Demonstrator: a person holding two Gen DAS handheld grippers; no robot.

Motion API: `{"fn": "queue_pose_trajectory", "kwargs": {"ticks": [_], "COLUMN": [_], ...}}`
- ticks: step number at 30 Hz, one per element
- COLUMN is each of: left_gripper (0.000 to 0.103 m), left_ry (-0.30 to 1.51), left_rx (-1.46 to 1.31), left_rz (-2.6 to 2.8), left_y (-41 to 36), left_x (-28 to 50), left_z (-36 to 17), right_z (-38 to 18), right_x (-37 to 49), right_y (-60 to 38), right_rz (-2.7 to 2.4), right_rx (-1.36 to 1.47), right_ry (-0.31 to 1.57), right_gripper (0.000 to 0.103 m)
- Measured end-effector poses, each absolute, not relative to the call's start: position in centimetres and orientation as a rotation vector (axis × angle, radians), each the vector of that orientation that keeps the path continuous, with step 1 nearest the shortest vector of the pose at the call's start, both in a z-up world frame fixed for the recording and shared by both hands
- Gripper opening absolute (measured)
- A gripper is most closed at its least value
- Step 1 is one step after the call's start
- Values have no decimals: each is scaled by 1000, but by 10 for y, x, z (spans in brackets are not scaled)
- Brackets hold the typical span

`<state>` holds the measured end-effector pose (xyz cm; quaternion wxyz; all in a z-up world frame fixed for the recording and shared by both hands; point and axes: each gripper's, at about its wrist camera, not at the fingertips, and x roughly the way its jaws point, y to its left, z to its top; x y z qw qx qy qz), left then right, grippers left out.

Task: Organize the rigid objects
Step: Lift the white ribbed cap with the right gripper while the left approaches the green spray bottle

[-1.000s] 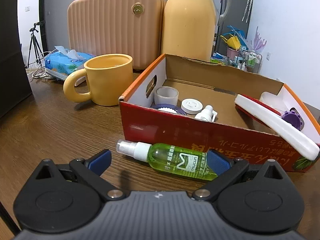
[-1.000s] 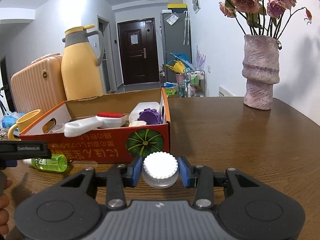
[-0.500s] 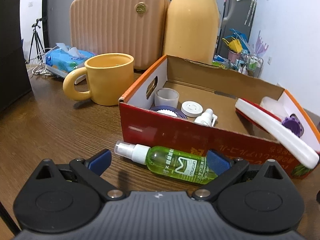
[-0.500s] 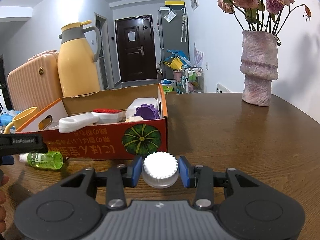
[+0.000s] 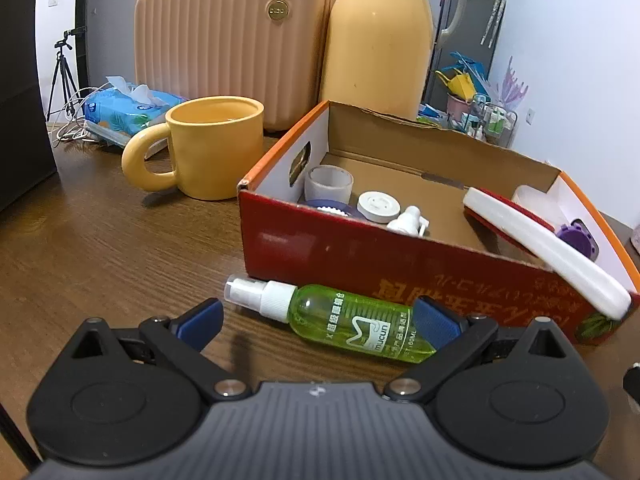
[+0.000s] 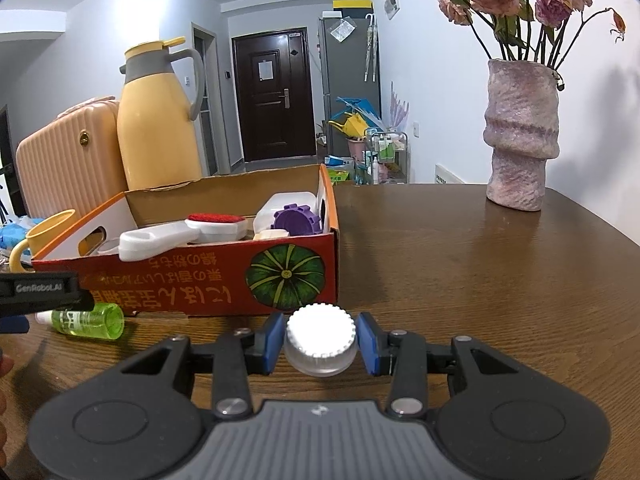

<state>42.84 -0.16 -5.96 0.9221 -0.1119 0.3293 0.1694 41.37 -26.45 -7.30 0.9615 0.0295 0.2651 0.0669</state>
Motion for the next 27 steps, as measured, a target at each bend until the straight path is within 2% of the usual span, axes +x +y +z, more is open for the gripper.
{"fn": "queue_pose_trajectory", "kwargs": {"ticks": [8, 15, 20, 27], "left_gripper": [103, 103, 103, 103], "left_ry": [714, 605, 585, 645], "left_rx": [-160, -207, -279, -331], "left_rz": [354, 318, 348, 416], "left_y": [-4, 0, 7, 6], "left_x": [412, 386, 394, 423], "left_z": [-64, -47, -44, -52], "right_z": [-72, -72, -73, -73], "right_x": [413, 413, 413, 414], "right_y": [-264, -263, -263, -263], "right_rz": [138, 135, 133, 134], "right_rx": [60, 58, 55, 54], "right_ry": [532, 532, 533, 535], "right_gripper": [39, 39, 39, 39]}}
